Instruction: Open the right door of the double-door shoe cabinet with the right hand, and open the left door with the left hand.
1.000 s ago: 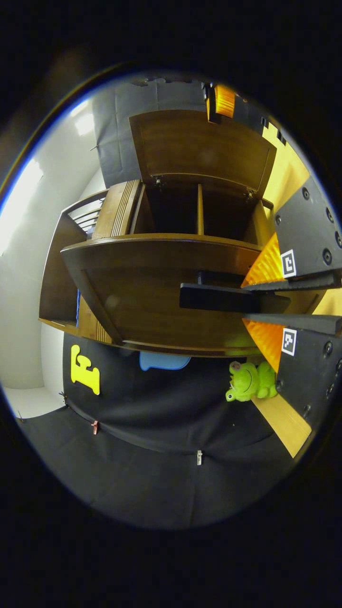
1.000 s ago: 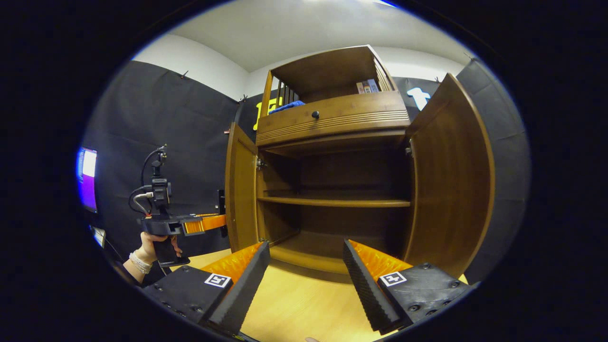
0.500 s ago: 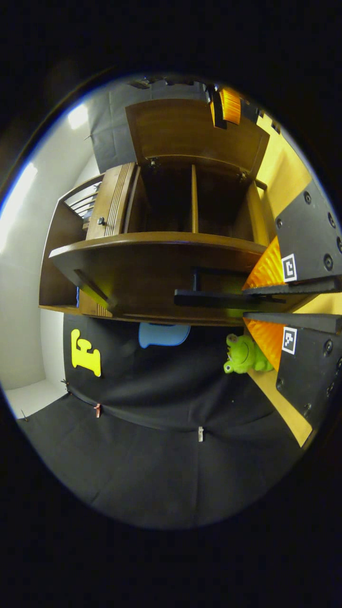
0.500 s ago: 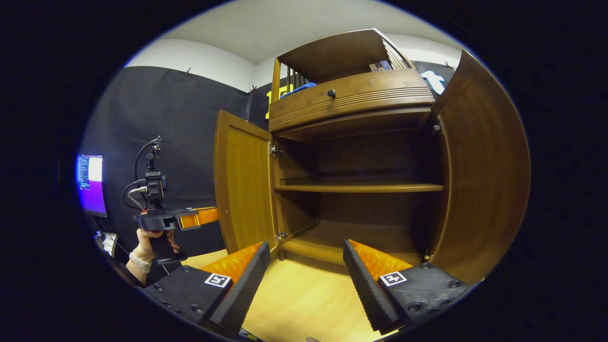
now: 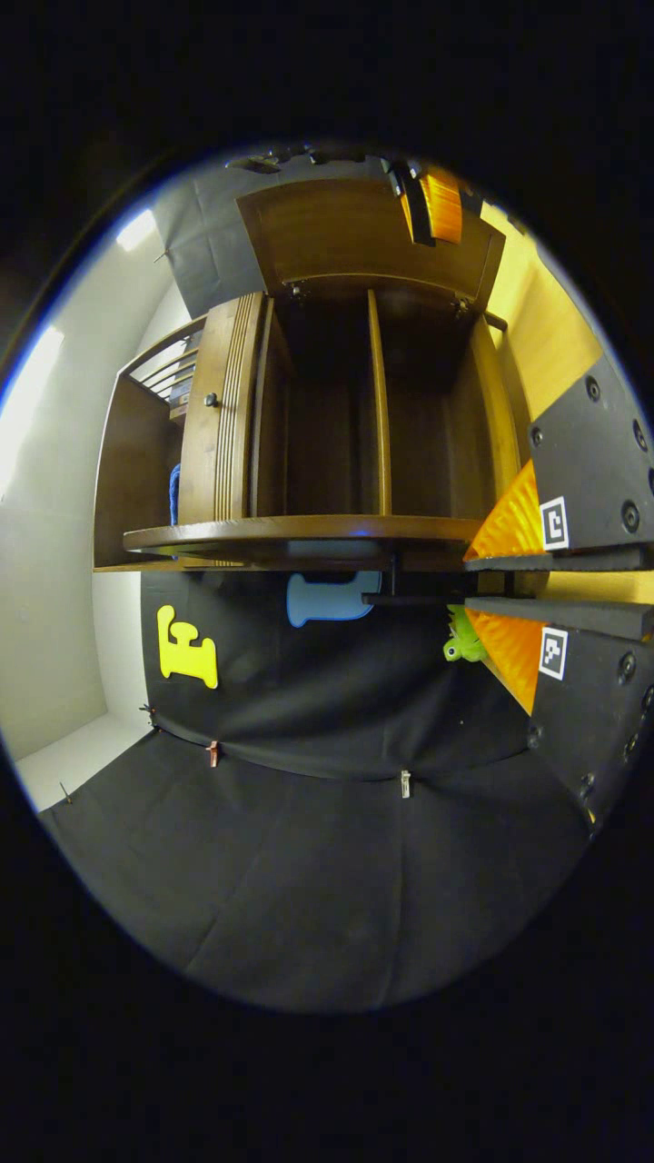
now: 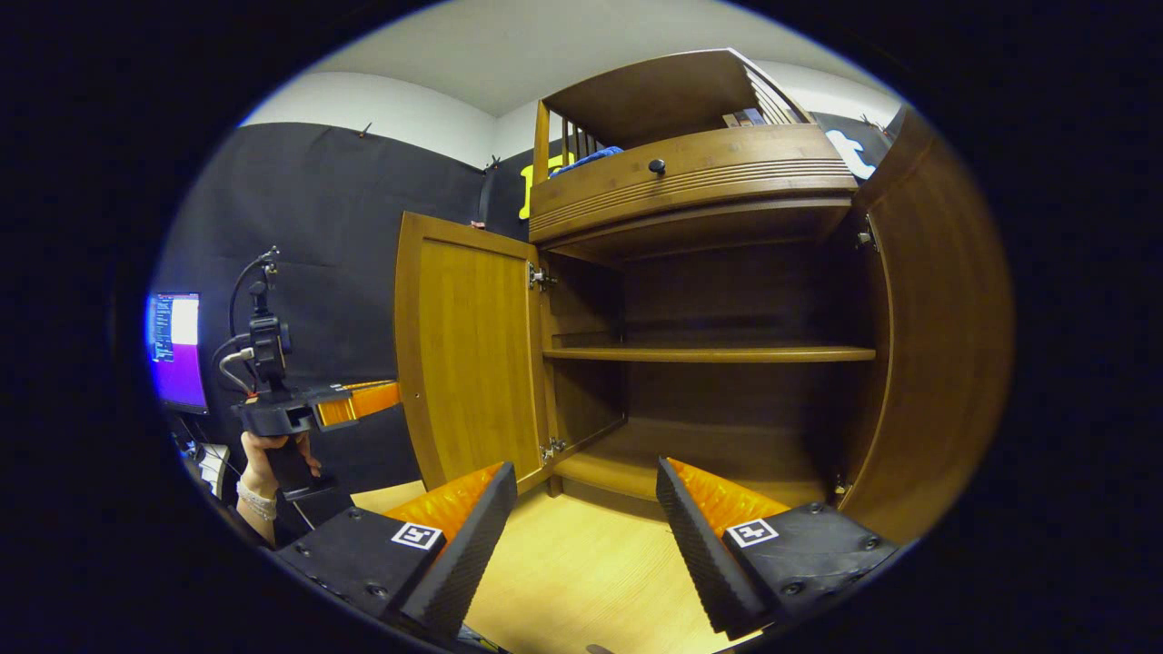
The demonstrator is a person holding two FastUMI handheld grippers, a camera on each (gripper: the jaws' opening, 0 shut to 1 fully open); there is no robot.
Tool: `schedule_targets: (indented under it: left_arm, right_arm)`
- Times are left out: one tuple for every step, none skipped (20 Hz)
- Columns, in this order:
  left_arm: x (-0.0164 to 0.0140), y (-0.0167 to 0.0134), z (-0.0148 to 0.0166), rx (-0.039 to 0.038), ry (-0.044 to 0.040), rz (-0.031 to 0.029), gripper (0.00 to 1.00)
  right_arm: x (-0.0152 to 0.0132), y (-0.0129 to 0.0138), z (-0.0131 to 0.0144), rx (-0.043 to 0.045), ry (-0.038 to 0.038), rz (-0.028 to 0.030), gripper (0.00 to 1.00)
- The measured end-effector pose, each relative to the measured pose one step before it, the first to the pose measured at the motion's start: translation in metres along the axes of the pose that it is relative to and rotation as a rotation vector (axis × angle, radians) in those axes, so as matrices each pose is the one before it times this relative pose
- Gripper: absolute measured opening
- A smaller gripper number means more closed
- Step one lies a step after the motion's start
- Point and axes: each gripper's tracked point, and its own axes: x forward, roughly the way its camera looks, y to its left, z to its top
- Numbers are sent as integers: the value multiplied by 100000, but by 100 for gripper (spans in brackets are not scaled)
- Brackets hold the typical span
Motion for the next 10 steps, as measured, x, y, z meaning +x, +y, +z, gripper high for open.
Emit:
schedule_targets:
  left_arm:
    - [-577, -349, 176, 743, -28, -569, 17]
    - [-546, -832, 369, 392, -359, -1837, 17]
    - [-588, -1031, 528, 207, -785, -2413, 14]
    - [-677, -996, 474, 484, -1008, -2512, 20]
    - [-464, -1081, 591, 531, -933, -2632, 23]
    - [-413, -1181, 430, 526, -689, -3111, 23]
    - [-217, -1449, 290, 261, -328, -3528, 25]
    - [-146, -1309, 304, 115, -158, -3479, 28]
    - [-130, -1202, 418, 192, -239, -3379, 38]
    - [-92, -1096, 432, 193, -507, -2982, 48]
  right_arm:
    - [-267, -94, 188, -787, -739, -1098, 98]
    - [-289, -83, 308, -1165, -1039, -1572, 98]
    - [-256, -268, 514, -1533, -1343, -1884, 97]
    - [-300, -285, 515, -1581, -1568, -1994, 99]
    - [-332, -277, 449, -1326, -1470, -1770, 99]
    - [-355, -126, 394, -1083, -1471, -1579, 98]
    - [-380, -256, 436, -1176, -1350, -1583, 98]
    - [-402, -243, 457, -1453, -1539, -1606, 97]
    - [-409, -354, 471, -1784, -1500, -1892, 97]
    - [-511, -538, 339, -1923, -1341, -2316, 97]
